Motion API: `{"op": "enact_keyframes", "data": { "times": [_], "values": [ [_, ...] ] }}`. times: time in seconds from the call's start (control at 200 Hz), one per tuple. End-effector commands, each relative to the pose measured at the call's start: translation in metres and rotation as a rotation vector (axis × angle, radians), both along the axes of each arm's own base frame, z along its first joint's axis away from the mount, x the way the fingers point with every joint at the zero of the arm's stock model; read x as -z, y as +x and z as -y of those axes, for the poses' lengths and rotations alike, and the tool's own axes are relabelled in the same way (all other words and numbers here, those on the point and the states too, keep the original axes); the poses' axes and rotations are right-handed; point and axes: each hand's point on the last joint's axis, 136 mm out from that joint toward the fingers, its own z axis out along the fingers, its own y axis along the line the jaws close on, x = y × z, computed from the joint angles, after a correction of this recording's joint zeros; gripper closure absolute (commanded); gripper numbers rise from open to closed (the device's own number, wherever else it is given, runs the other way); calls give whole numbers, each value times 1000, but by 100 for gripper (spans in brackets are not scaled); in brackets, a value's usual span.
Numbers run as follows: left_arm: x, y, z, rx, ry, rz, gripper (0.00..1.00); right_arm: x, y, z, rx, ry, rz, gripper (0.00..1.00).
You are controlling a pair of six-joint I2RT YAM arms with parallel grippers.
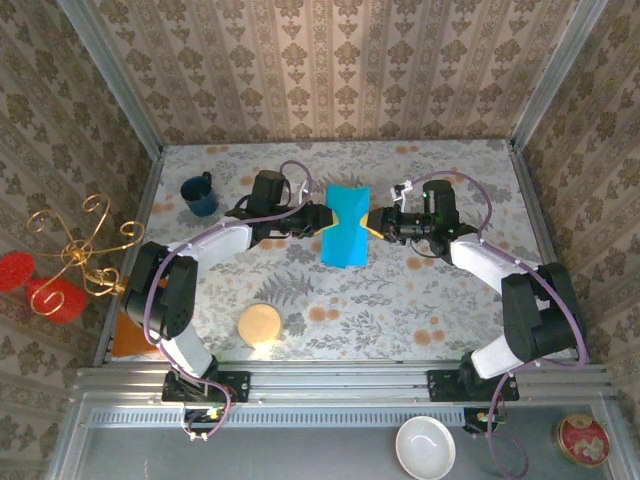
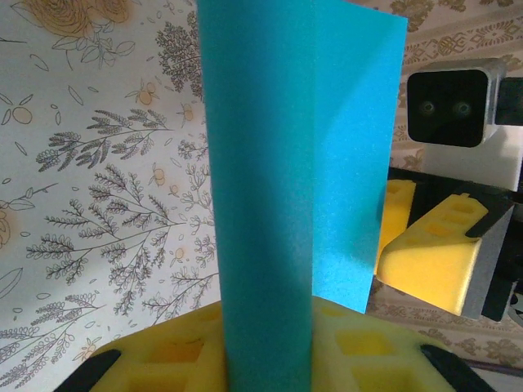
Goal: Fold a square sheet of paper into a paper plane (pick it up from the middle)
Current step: First fold in half a square sheet of paper at the center of the table.
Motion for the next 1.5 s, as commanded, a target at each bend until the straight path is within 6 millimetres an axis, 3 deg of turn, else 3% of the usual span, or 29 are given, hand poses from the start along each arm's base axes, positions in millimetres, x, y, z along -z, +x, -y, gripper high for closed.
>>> {"op": "enact_keyframes", "data": {
  "times": [0.0,0.16,0.345,0.465,0.61,0.69,0.88,1.065,1.12,1.335,1.496],
  "values": [
    [-17,-1,2,18,-36,37,74,6,1,-1,-4,-22,-6,74],
    [-17,-1,2,17,-38,33,74,9,1,-1,0,-28,-11,75],
    [-13,0,-1,4,-26,27,70,8,3,2,15,-51,-8,89],
    [5,3,-9,-31,53,19,56,8,1,6,32,-91,-19,98],
    [39,5,-31,-77,282,8,32,11,-6,20,57,-188,-54,99],
    [44,8,-41,-102,353,28,23,9,-12,30,62,-241,-79,99],
    [44,13,-55,-164,370,54,16,-16,-21,41,57,-326,-90,99],
    [43,14,-64,-201,374,64,11,-35,-18,16,3,-284,-88,99],
    [44,13,-67,-210,379,61,6,-30,-15,5,-18,-275,-98,99],
    [55,7,-76,-235,395,33,5,10,-1,-41,-74,-152,-154,98],
    [63,0,-72,-214,385,5,8,48,3,-47,-66,-116,-203,98]
  ]
}}
